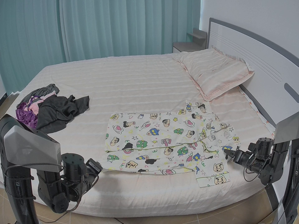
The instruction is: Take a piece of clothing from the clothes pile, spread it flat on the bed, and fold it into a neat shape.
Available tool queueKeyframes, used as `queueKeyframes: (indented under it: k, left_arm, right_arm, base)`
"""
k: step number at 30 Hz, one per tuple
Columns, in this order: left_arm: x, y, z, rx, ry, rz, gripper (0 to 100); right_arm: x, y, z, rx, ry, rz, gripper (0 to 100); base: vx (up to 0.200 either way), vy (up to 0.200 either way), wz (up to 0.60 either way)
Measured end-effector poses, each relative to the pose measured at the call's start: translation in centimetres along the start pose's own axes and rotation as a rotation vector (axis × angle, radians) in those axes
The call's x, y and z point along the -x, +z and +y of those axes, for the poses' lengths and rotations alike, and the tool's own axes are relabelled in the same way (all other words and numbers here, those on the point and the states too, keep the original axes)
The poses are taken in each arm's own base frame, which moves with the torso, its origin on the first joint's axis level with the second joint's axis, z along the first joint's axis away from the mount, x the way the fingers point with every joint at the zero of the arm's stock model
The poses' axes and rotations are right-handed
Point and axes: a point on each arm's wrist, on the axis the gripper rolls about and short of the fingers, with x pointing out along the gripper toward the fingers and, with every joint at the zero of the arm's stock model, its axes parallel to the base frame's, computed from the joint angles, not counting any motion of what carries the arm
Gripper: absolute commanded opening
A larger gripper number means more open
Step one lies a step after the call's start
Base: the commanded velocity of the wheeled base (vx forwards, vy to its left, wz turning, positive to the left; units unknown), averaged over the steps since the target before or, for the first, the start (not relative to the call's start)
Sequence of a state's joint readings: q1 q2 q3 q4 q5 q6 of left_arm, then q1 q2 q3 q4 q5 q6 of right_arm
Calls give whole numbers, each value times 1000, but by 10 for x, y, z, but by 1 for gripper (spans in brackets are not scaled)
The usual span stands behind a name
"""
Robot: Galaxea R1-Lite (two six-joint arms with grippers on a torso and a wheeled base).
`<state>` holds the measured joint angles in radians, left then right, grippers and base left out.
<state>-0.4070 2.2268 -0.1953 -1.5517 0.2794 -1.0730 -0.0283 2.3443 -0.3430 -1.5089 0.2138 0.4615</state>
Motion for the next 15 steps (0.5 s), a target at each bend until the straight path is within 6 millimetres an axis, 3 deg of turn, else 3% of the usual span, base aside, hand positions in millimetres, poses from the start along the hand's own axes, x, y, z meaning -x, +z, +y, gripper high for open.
queueKeyframes:
  k: [9, 15]
  left_arm:
    - [0, -2, 0, -1, -3, 8, 0]
    - [1, -2, 0, 0, -3, 9, 0]
  right_arm:
    - [35, 14, -35, -89, -41, -33, 100]
    - [61, 0, -28, -76, 39, 76, 100]
  base:
    - [0, 0, 0]
    - [0, 0, 0]
